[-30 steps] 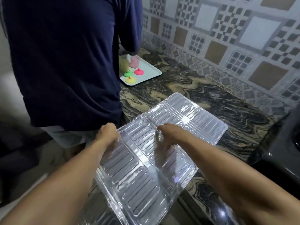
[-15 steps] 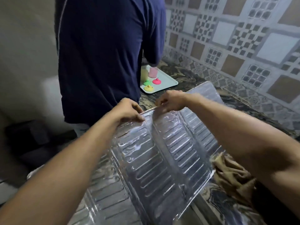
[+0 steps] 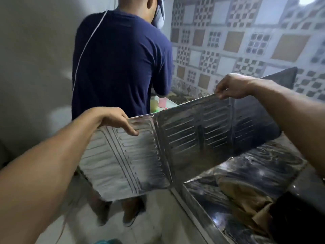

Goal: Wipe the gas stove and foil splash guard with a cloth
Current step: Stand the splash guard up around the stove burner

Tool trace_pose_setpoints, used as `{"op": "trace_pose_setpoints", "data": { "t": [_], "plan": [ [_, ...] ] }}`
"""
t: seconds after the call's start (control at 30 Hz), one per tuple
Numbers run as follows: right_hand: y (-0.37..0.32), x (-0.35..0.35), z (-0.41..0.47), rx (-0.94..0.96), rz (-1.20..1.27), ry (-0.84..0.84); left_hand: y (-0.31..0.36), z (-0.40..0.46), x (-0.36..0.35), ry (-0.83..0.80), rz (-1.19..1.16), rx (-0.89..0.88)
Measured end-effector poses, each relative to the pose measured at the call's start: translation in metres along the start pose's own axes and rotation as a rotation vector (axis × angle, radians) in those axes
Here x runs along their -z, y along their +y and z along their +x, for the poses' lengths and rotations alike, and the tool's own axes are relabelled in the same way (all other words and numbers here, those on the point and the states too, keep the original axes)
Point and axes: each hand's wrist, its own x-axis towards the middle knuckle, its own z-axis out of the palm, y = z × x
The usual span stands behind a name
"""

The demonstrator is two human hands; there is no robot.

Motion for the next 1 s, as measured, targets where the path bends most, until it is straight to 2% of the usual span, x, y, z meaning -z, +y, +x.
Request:
{"op": "trace_pose_setpoints", "data": {
  "t": [0.23, 0.4, 0.57, 0.77, 1.0],
  "plan": [
    [0.056, 0.053, -0.038, -0.177, 0.072, 0.211, 0.038, 0.005, 0.011, 0.173, 0.098, -0.085],
    [0.095, 0.084, -0.082, -0.301, 0.136, 0.372, 0.1, 0.011, 0.002, 0.291, 0.057, -0.163],
    [0.135, 0.104, -0.127, -0.411, 0.163, 0.487, 0.17, 0.01, -0.01, 0.212, -0.086, -0.278],
    [0.188, 0.124, -0.173, -0.52, 0.124, 0.629, 0.259, 0.015, -0.042, 0.095, -0.426, -0.371],
    [0.249, 0.136, -0.239, -0.683, -0.043, 0.753, 0.359, 0.002, -0.098, -0.082, -0.512, -0.584]
  ]
}}
